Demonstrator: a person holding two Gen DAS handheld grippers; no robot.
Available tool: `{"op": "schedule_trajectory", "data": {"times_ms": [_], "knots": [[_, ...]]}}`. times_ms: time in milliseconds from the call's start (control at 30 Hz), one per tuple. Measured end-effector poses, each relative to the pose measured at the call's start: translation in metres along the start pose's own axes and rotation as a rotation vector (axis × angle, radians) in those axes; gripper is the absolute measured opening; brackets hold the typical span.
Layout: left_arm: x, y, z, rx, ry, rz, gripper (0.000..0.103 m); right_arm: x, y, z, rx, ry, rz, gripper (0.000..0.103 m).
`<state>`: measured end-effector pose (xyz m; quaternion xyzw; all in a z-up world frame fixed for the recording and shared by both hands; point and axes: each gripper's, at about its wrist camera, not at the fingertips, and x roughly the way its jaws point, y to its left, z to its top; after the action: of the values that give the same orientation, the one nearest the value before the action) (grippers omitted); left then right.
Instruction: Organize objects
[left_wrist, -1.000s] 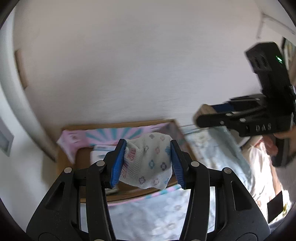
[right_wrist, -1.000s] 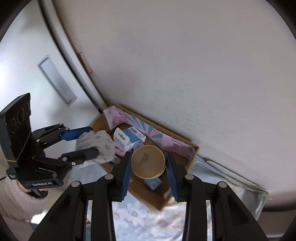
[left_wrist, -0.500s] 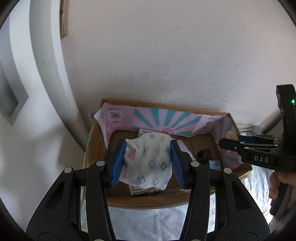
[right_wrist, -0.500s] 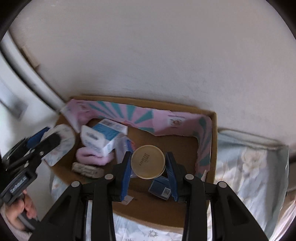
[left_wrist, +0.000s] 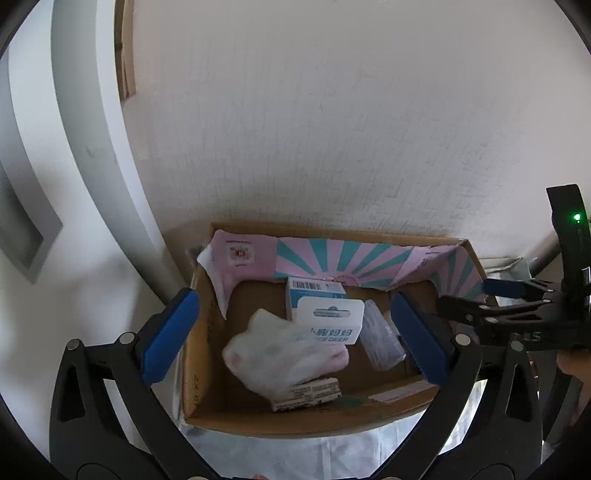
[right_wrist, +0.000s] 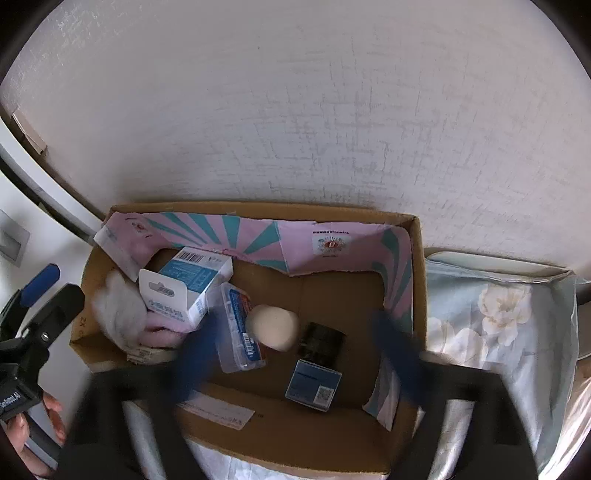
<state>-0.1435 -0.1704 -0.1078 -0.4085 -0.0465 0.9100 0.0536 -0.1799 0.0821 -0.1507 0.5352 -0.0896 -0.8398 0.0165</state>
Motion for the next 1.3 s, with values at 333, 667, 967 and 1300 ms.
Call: {"op": "schedule_trajectory", "data": {"times_ms": [333,667,967,1300], "knots": [[0.003,-0.008,0.001,0.012,0.009,0.006,0.103,-0.011,-0.004,-0.009,0.014,-0.021,-0.033,0.103],[-0.016,-0.028,0.014,0.025,0.010,0.037,0.103,-0.042,-0.009,-0.008,0.028,-0.059,-0.043,0.103],[-0.085,-0.058,0.046,0.068,-0.065,0.040,0.103,-0.136,-0.019,-0.001,0.053,-0.165,-0.055,0.103],[-0.124,-0.083,0.030,0.084,-0.077,0.023,0.103,-0.198,-0.043,-0.043,0.077,-0.215,-0.092,0.103]]}}
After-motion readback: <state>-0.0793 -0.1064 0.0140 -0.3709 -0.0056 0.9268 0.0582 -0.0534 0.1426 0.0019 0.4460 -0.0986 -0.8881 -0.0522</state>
